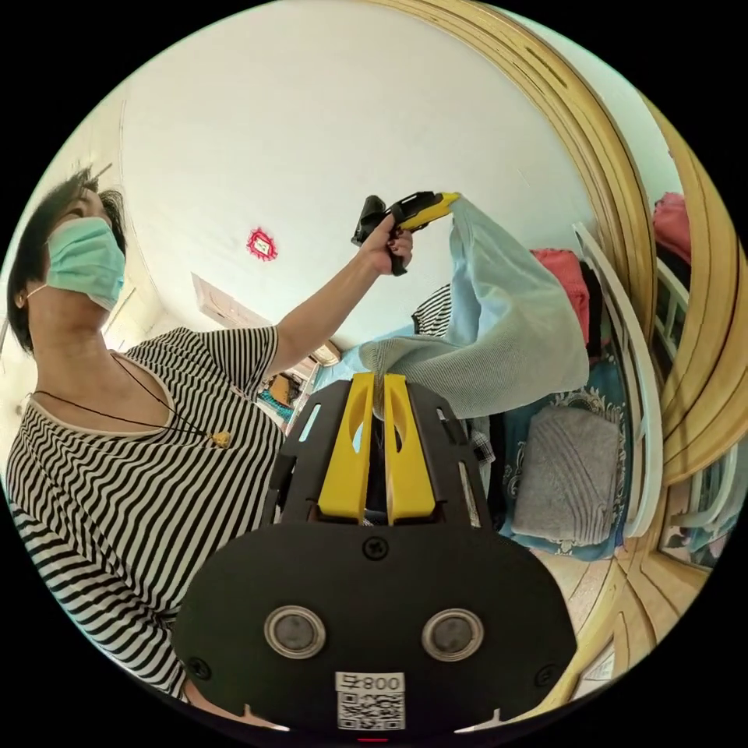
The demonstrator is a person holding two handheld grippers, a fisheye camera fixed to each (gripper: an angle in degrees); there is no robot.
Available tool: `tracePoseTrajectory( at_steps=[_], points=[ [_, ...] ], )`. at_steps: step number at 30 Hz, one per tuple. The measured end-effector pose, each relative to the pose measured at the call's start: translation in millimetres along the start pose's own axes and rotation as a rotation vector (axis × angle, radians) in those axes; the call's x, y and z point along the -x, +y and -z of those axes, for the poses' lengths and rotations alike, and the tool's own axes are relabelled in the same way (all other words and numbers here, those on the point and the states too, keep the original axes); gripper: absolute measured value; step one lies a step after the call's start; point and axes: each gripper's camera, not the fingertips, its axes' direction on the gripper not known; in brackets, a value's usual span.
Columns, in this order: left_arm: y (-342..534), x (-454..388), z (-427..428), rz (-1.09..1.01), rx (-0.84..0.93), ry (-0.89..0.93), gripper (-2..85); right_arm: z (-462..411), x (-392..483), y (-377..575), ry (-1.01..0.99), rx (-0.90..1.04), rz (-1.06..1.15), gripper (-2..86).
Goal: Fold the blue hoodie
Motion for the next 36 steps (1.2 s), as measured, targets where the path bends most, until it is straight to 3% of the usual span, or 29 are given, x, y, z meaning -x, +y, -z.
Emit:
tracePoseTrajectory(
  at_steps=[6,12,20,21,23,26,29,36],
  points=[
    [76.6,-75.2,153.9,-0.081,-0.149,0.024,2.3,-3.8,90.8,5.6,0.035,-0.089,0.153,1.9],
    [186.1,-149.1,332.3,-0.136,-0.406,0.104,2.3,-25.9,193.8,-0.8,-0.010,-0.168,0.361,1.9],
    [396.0,-326.3,598.2,-0.386,-0.887,-0.019,2.2,-104.9,328.4,-22.1,-0.047,-0.119,0.655,1.8],
    [413.5,-340.4,613.2,-0.394,-0.919,-0.038,2.2,-118.9,340.0,-25.2,-0.079,-0.112,0.673,1.8],
    [481.9,-392.3,659.7,-0.347,-0.997,-0.240,2.2,-142.7,355.6,-26.7,-0.127,-0.096,0.694,1.8],
    [571.1,-439.9,698.7,-0.377,-1.089,-0.220,2.2,-173.6,379.5,-20.4,-0.272,-0.074,0.746,1.9],
    [659.6,-504.0,721.9,-0.341,-1.174,-0.389,2.3,-199.4,400.7,-5.9,-0.358,-0.072,0.793,1.9],
    [817.5,-620.4,744.5,-0.211,-1.193,-0.660,2.4,-280.9,424.9,58.1,-0.510,0.028,0.854,1.8]
  ],
)
